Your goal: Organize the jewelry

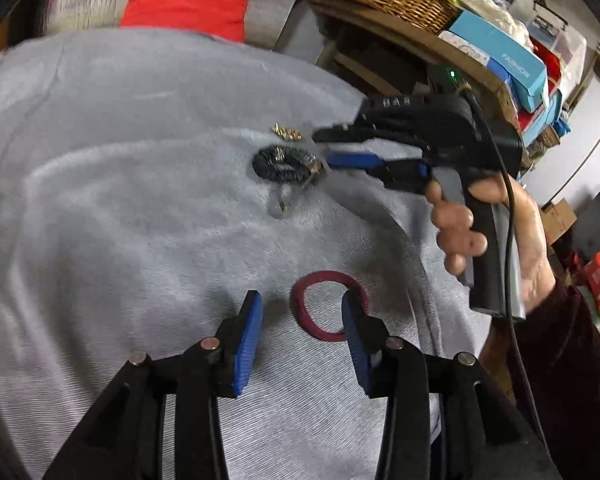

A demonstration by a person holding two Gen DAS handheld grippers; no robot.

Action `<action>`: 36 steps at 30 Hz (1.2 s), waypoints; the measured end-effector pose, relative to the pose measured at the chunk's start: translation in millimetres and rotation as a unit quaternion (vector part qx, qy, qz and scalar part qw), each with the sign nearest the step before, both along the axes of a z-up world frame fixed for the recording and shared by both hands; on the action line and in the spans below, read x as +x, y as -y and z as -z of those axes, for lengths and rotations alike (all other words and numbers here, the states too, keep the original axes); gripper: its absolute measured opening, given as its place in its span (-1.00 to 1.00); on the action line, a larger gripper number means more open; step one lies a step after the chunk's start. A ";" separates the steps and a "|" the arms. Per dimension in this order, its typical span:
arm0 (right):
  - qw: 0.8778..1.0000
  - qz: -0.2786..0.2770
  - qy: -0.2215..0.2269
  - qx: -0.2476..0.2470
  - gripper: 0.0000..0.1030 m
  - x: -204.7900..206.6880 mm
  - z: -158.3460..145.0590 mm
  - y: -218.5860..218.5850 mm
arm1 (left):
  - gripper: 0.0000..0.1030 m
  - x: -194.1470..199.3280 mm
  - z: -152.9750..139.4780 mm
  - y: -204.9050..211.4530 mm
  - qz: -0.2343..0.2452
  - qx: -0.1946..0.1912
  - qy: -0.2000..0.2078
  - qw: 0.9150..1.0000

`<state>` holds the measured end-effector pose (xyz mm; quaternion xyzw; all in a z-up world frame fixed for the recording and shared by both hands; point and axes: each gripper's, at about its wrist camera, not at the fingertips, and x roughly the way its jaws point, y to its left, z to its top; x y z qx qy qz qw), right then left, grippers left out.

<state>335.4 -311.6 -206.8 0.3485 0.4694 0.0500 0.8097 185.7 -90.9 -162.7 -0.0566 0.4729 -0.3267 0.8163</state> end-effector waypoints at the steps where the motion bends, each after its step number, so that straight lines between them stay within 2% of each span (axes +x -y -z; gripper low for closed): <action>1: 1.000 -0.010 -0.004 -0.007 -0.35 5.7 0.4 -2.0 | -0.19 0.9 1.7 0.6 0.001 -0.002 -0.004 1.000; 4: 0.998 -0.038 -0.023 -0.040 -0.35 14.6 2.0 -7.8 | -0.19 -1.6 4.9 7.0 0.017 0.003 -0.008 1.000; 9: 0.992 -0.082 -0.030 -0.087 -0.35 22.7 3.2 -19.7 | -0.19 -7.7 9.9 18.2 0.040 0.007 -0.012 0.999; 14: 0.987 -0.102 -0.035 -0.122 -0.68 28.0 3.4 -29.4 | -0.22 -14.8 12.3 21.6 0.045 0.014 -0.015 0.999; 19: 0.979 -0.138 -0.041 -0.145 -0.68 25.4 -1.0 -40.7 | -0.23 -11.8 11.8 21.7 0.039 0.010 -0.021 0.999; 22: 0.975 -0.133 -0.040 -0.174 -0.74 26.1 1.7 -49.8 | -0.24 -13.2 9.8 24.3 0.040 0.019 -0.011 0.999; 23: 0.975 -0.129 -0.036 -0.179 -0.76 25.9 1.6 -50.9 | -0.34 -15.1 9.9 24.0 0.040 0.025 -0.006 0.999; 24: 0.975 -0.127 -0.034 -0.181 -0.77 25.6 0.7 -51.5 | -0.41 -16.7 9.9 24.8 0.041 0.030 -0.003 0.999; 26: 0.976 -0.117 -0.031 -0.179 -0.78 24.7 -0.2 -51.0 | -0.69 -17.3 11.0 26.5 0.045 0.032 -0.004 0.998; 28: 0.979 -0.108 -0.026 -0.173 -0.78 22.5 -2.5 -48.4 | -0.82 -17.1 11.4 25.6 0.042 0.034 -0.003 0.999; 36: 0.988 -0.065 0.019 -0.136 -0.80 0.2 -35.6 -17.5 | -0.89 -21.3 7.0 18.2 0.047 0.026 0.002 0.999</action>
